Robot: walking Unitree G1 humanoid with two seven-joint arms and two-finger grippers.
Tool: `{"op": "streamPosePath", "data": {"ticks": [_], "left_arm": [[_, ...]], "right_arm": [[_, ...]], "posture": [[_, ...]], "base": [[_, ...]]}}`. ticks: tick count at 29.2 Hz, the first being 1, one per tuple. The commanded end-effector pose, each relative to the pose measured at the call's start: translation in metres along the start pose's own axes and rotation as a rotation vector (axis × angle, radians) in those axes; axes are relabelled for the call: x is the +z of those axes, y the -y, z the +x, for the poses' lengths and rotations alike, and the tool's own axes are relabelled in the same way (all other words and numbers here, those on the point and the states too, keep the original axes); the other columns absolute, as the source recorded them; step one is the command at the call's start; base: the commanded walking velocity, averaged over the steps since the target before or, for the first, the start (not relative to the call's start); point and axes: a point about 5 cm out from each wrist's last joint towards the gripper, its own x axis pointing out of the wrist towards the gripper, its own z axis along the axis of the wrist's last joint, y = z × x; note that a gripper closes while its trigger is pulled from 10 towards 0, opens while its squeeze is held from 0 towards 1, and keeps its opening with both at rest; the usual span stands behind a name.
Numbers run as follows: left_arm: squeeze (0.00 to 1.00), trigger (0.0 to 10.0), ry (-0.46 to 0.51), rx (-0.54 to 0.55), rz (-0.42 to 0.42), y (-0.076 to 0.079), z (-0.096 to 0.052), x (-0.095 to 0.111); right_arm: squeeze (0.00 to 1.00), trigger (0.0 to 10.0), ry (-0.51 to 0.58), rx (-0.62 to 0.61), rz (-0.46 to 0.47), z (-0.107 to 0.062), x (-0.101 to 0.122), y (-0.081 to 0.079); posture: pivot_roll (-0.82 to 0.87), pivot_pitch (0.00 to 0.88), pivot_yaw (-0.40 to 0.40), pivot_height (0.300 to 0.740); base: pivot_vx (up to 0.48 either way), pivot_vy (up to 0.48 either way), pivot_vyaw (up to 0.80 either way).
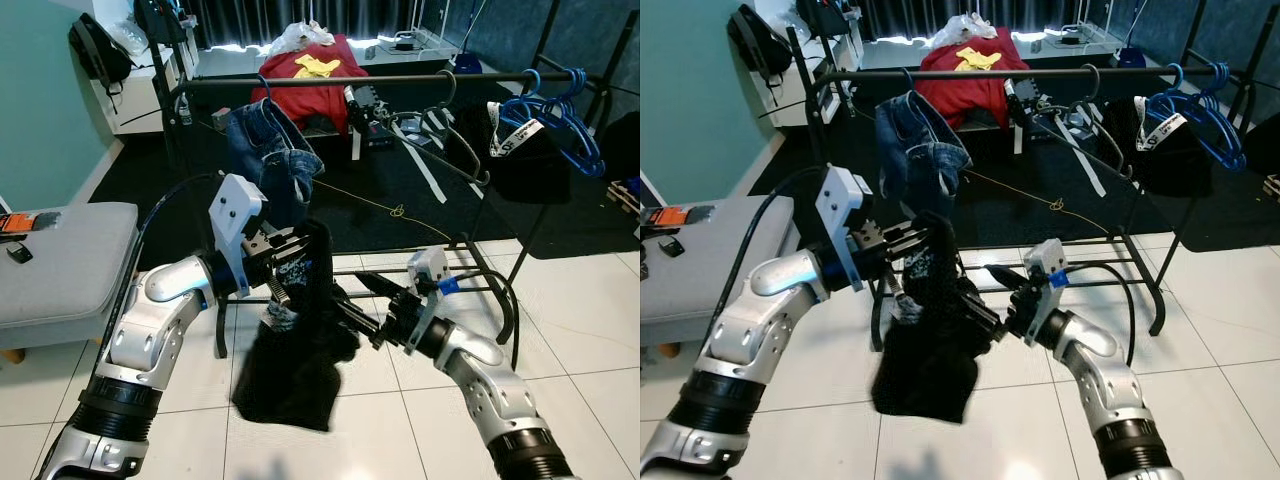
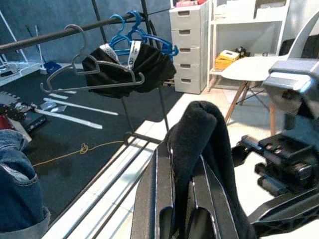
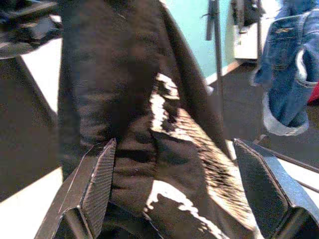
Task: Hang hanger
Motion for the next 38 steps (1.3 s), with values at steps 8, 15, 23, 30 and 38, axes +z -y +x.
{"op": "streamPosePath", "data": {"ticks": [8, 15, 23, 30, 38], "left_arm": [[0.0, 0.0, -0.028, 0.007, 0.046, -0.006, -0.002, 0.003], [0.0, 0.0, -0.049, 0.015, 0.053, -0.009, -0.002, 0.001], [0.0, 0.0, -0.03, -0.002, 0.047, -0.006, 0.0, 0.005], [0.0, 0.0, -0.033, -0.004, 0.053, -0.008, -0.002, 0.005], [0.0, 0.0, -0.035, -0.006, 0.055, -0.008, -0.003, 0.004]], "right_arm": [[0.0, 10.0, -0.003, 0.066, 0.035, -0.003, -0.001, -0.014], [0.0, 10.0, -0.013, 0.088, 0.05, -0.009, 0.002, -0.015], [0.0, 10.0, -0.123, -0.013, 0.039, -0.011, -0.012, 0.0], [0.0, 10.0, -0.074, -0.045, 0.03, -0.011, -0.003, 0.006], [0.0, 10.0, -0.056, -0.092, 0.013, -0.019, 0.003, 0.014]], "posture": [[0.07, 0.064, 0.053, 0.74], [0.07, 0.063, 0.056, 0.74], [0.07, 0.059, 0.056, 0.74], [0.07, 0.055, 0.056, 0.74], [0.07, 0.047, 0.057, 0.74]], "base": [[0.0, 0.0, 0.0], [0.0, 0.0, 0.0], [0.0, 0.0, 0.0], [0.0, 0.0, 0.0], [0.0, 0.0, 0.0]]}}
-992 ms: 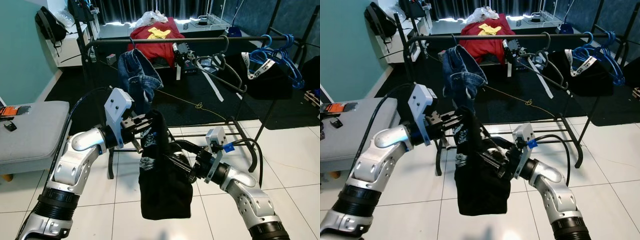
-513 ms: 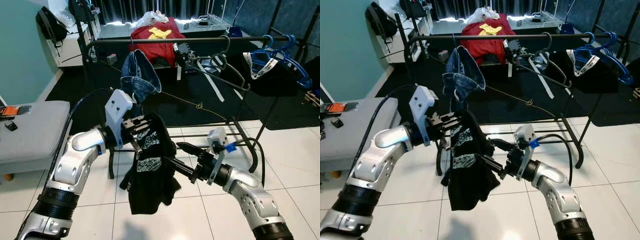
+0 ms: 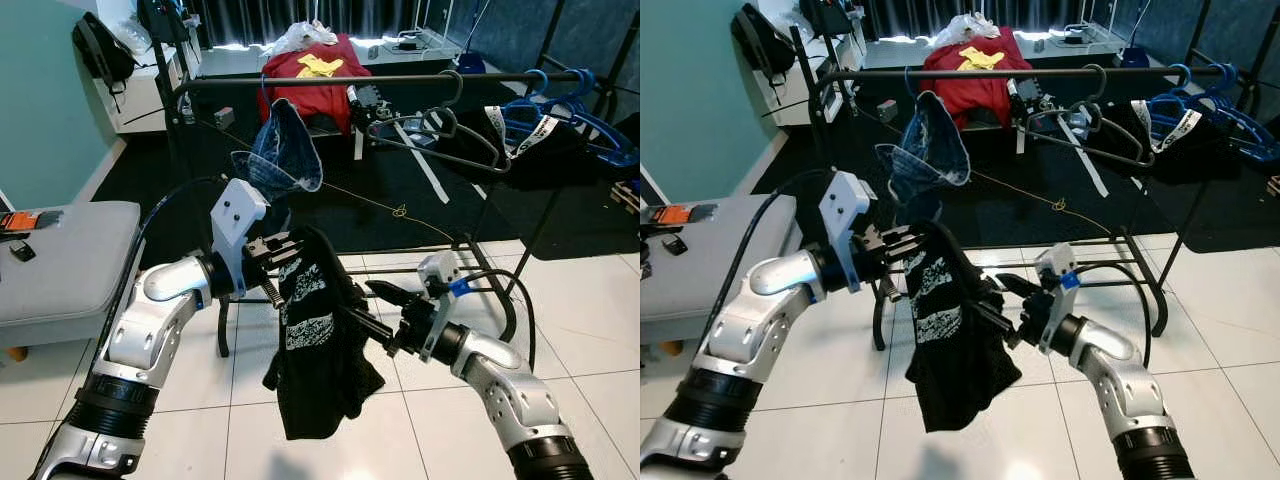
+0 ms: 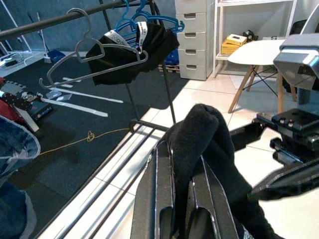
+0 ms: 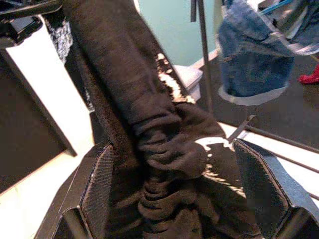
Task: Hang hanger
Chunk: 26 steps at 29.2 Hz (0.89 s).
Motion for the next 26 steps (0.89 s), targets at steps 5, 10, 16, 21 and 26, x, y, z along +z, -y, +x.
{"op": "streamPosePath", "data": {"ticks": [5, 10, 16, 21, 26], "left_arm": [[0.0, 0.0, 0.023, -0.019, 0.031, -0.002, -0.001, 0.011], [0.0, 0.0, 0.035, -0.044, 0.031, 0.002, 0.002, 0.015], [0.0, 0.0, 0.032, -0.042, 0.034, 0.002, 0.002, 0.015], [0.0, 0.0, 0.023, -0.036, 0.037, 0.001, 0.001, 0.013], [0.0, 0.0, 0.016, -0.037, 0.037, 0.001, 0.001, 0.011]], "right_arm": [[0.0, 10.0, -0.022, -0.051, -0.018, -0.006, -0.002, 0.01], [0.0, 10.0, -0.119, -0.053, -0.04, -0.006, -0.013, 0.014], [0.0, 10.0, -0.04, -0.006, -0.014, -0.001, -0.004, 0.01], [0.0, 10.0, 0.076, 0.048, 0.031, -0.001, 0.01, 0.004], [0.0, 10.0, 0.182, 0.082, 0.045, -0.005, 0.021, 0.0]], "posture": [[0.07, 0.039, 0.058, 0.74], [0.07, 0.035, 0.062, 0.74], [0.08, 0.032, 0.056, 0.74], [0.07, 0.033, 0.057, 0.74], [0.07, 0.038, 0.06, 0.74]], "base": [[0.0, 0.0, 0.0], [0.0, 0.0, 0.0], [0.0, 0.0, 0.0], [0.0, 0.0, 0.0], [0.0, 0.0, 0.0]]}}
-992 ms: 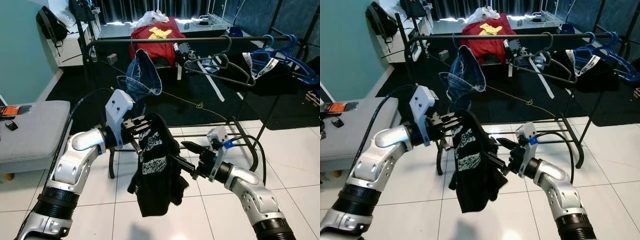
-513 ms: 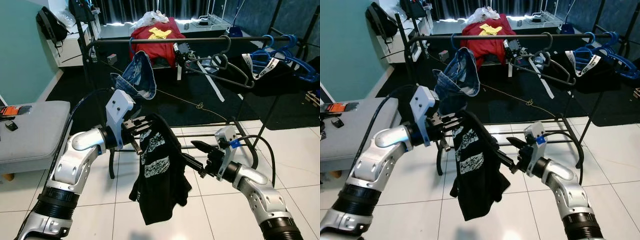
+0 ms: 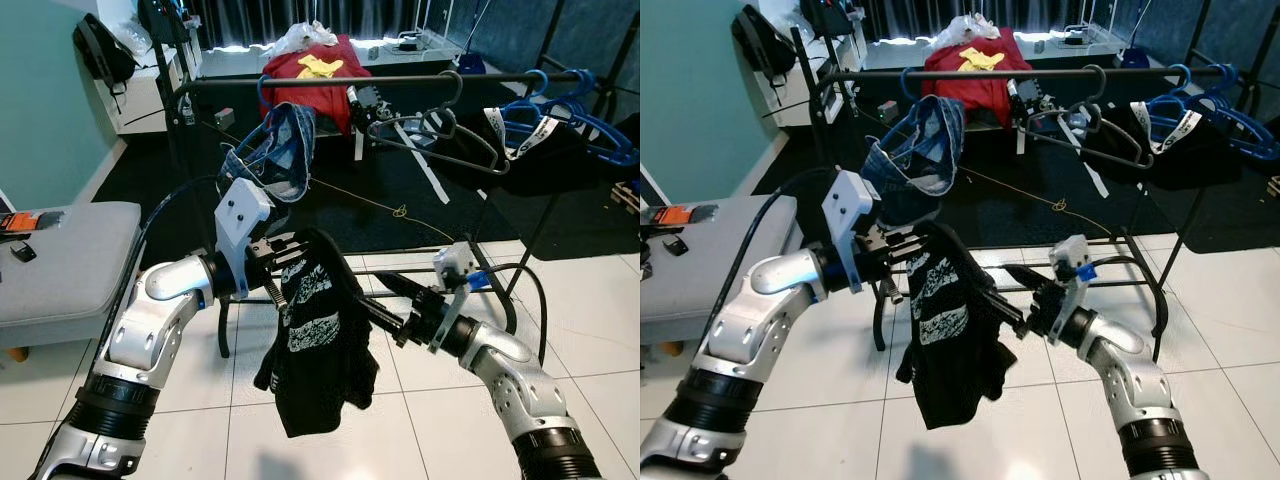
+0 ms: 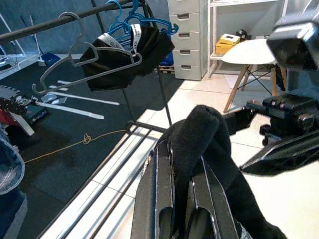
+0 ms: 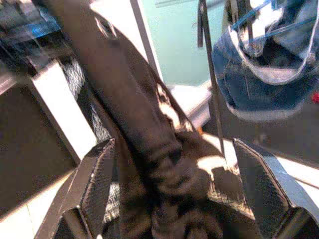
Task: Hang hanger
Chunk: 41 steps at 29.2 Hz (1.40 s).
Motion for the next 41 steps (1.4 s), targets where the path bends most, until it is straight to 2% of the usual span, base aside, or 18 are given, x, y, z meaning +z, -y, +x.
{"op": "streamPosePath", "data": {"ticks": [1, 7, 12, 19, 26, 33, 41], "left_arm": [[0.0, 0.0, 0.011, -0.006, 0.029, -0.003, -0.001, 0.006], [0.0, 0.0, 0.008, -0.011, 0.028, -0.002, 0.0, 0.006], [0.0, 0.0, 0.012, -0.022, 0.03, -0.001, 0.001, 0.01], [0.0, 0.0, 0.019, -0.027, 0.035, -0.001, 0.002, 0.013], [0.0, 0.0, 0.035, -0.052, 0.039, 0.004, 0.007, 0.018], [0.0, 0.0, 0.042, -0.09, 0.044, 0.012, 0.012, 0.023], [0.0, 0.0, 0.032, -0.096, 0.045, 0.015, 0.012, 0.022]], "right_arm": [[0.0, 10.0, 0.056, 0.021, 0.005, -0.001, 0.006, -0.003], [0.0, 10.0, 0.061, 0.002, -0.003, -0.004, 0.006, -0.001], [0.0, 10.0, -0.053, -0.015, -0.019, -0.005, -0.01, 0.005], [0.0, 10.0, -0.098, -0.009, -0.016, -0.005, -0.018, 0.007], [0.0, 10.0, -0.178, -0.065, -0.037, -0.007, -0.025, 0.018], [0.0, 10.0, -0.234, -0.089, -0.091, 0.001, -0.026, 0.026], [0.0, 10.0, -0.261, -0.025, -0.113, 0.008, -0.027, 0.022]], "posture": [[0.07, 0.038, 0.06, 0.74], [0.08, 0.039, 0.062, 0.74], [0.08, 0.04, 0.061, 0.74], [0.08, 0.041, 0.061, 0.74], [0.08, 0.044, 0.065, 0.74], [0.08, 0.049, 0.065, 0.74], [0.08, 0.051, 0.062, 0.74]], "base": [[0.0, 0.0, 0.0], [0.0, 0.0, 0.0], [0.0, 0.0, 0.0], [0.0, 0.0, 0.0], [0.0, 0.0, 0.0], [0.0, 0.0, 0.0], [0.0, 0.0, 0.0]]}}
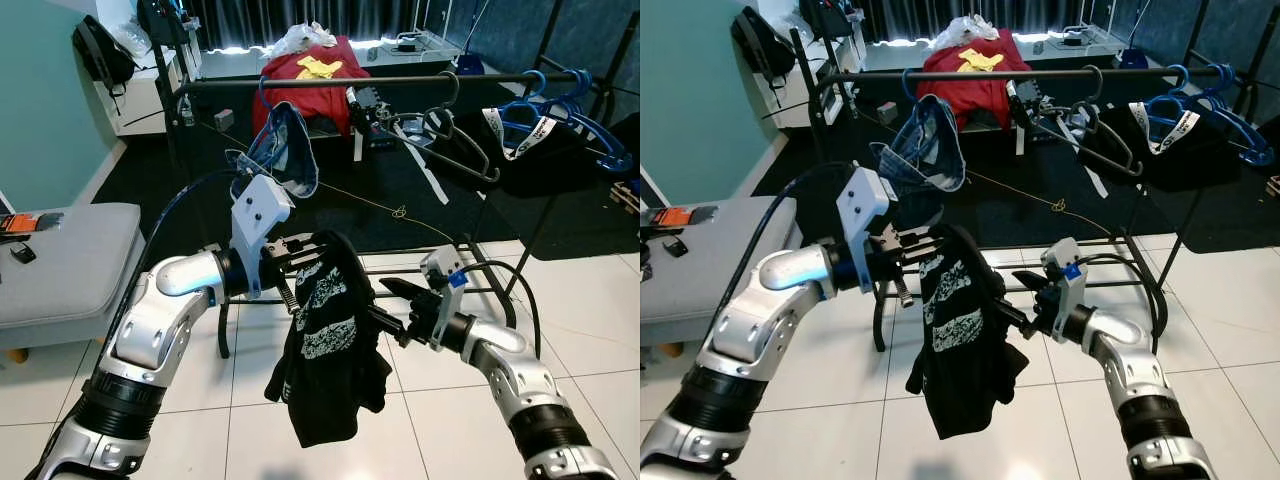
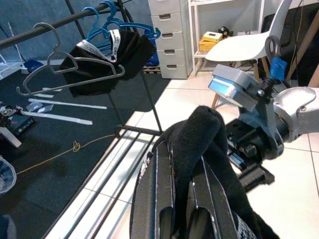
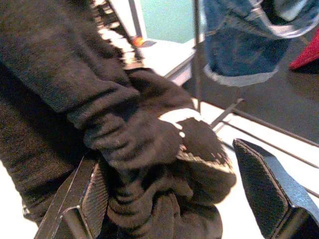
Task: Hang hanger
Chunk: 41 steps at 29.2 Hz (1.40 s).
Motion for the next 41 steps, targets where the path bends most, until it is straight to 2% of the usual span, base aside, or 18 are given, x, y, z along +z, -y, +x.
{"op": "streamPosePath", "data": {"ticks": [1, 4, 6, 9, 11, 13, 14, 15, 23, 27, 29, 32, 33, 34, 37, 41], "left_arm": [[0.0, 0.0, 0.02, -0.013, 0.021, 0.002, 0.002, 0.007], [0.0, 0.0, 0.009, -0.007, 0.021, 0.002, 0.003, 0.006], [0.0, 0.0, 0.012, -0.01, 0.019, 0.003, 0.003, 0.006], [0.0, 0.0, 0.017, -0.018, 0.016, 0.004, 0.004, 0.008], [0.0, 0.0, 0.025, -0.035, 0.007, 0.007, 0.005, 0.01], [0.0, 0.0, 0.025, -0.035, 0.007, 0.007, 0.005, 0.01], [0.0, 0.0, 0.025, -0.041, 0.003, 0.008, 0.005, 0.011], [0.0, 0.0, 0.018, -0.043, 0.004, 0.008, 0.005, 0.01], [0.0, 0.0, -0.019, -0.028, 0.016, 0.007, 0.002, 0.005], [0.0, 0.0, -0.123, -0.012, 0.064, 0.003, -0.005, -0.009], [0.0, 0.0, -0.152, -0.012, 0.081, 0.002, -0.007, -0.013], [0.0, 0.0, -0.314, -0.021, 0.19, -0.003, -0.021, -0.034], [0.0, 0.0, -0.314, -0.021, 0.19, -0.003, -0.021, -0.034], [0.0, 0.0, -0.393, -0.022, 0.24, -0.007, -0.031, -0.045], [0.0, 0.0, -0.408, -0.02, 0.248, -0.008, -0.034, -0.047], [0.0, 0.0, -0.432, 0.021, 0.272, -0.014, -0.041, -0.05]], "right_arm": [[0.0, 10.0, -0.012, 0.061, -0.014, 0.005, -0.001, -0.007], [0.0, 10.0, -0.029, 0.137, -0.036, 0.008, -0.003, -0.015], [0.0, 10.0, -0.049, 0.144, -0.046, 0.008, -0.006, -0.016], [0.0, 10.0, -0.079, 0.131, -0.057, 0.008, -0.01, -0.014], [0.0, 10.0, -0.127, 0.062, -0.096, 0.007, -0.015, -0.006], [0.0, 10.0, -0.127, 0.062, -0.096, 0.007, -0.015, -0.006], [0.0, 3.5, -0.123, 0.002, -0.11, 0.007, -0.013, 0.0], [0.0, 0.0, -0.111, -0.039, -0.122, 0.007, -0.01, 0.005], [0.0, 0.0, -0.04, -0.07, -0.137, 0.007, 0.002, 0.009], [0.0, 0.0, 0.096, -0.048, -0.089, 0.005, 0.02, 0.009], [0.0, 0.0, 0.118, -0.047, -0.079, 0.004, 0.023, 0.01], [0.0, 0.0, 0.17, -0.112, -0.065, -0.007, 0.036, 0.023], [0.0, 0.0, 0.17, -0.112, -0.065, -0.007, 0.036, 0.023], [0.0, 0.0, 0.177, -0.132, -0.066, -0.017, 0.043, 0.03], [0.0, 0.0, 0.177, -0.133, -0.067, -0.019, 0.044, 0.032], [0.0, 0.0, 0.164, -0.095, -0.067, -0.03, 0.049, 0.034]], "posture": [[0.08, 0.053, 0.06, 0.74], [0.08, 0.056, 0.061, 0.74], [0.08, 0.057, 0.061, 0.74], [0.08, 0.057, 0.062, 0.74], [0.08, 0.059, 0.063, 0.74], [0.08, 0.059, 0.063, 0.74], [0.08, 0.061, 0.062, 0.74], [0.08, 0.062, 0.06, 0.74], [0.08, 0.065, 0.057, 0.74], [0.08, 0.067, 0.055, 0.74], [0.08, 0.067, 0.055, 0.74], [0.07, 0.067, 0.054, 0.74], [0.07, 0.067, 0.054, 0.74], [0.07, 0.07, 0.055, 0.74], [0.07, 0.07, 0.055, 0.74], [0.06, 0.07, 0.052, 0.74]], "base": [[0.0, 0.0, 0.0], [0.0, 0.0, 0.0], [0.0, 0.0, 0.0], [0.0, 0.0, 0.0], [0.0, 0.0, 0.0], [0.0, 0.0, 0.0], [0.0, 0.0, 0.0], [0.0, 0.0, 0.0], [0.0, 0.0, 0.0], [0.0, 0.0, 0.0], [0.0, 0.0, 0.0], [0.0, 0.0, 0.0], [0.0, 0.0, 0.0], [0.0, 0.0, 0.0], [0.0, 0.0, 0.0], [0.0, 0.0, 0.0]]}}
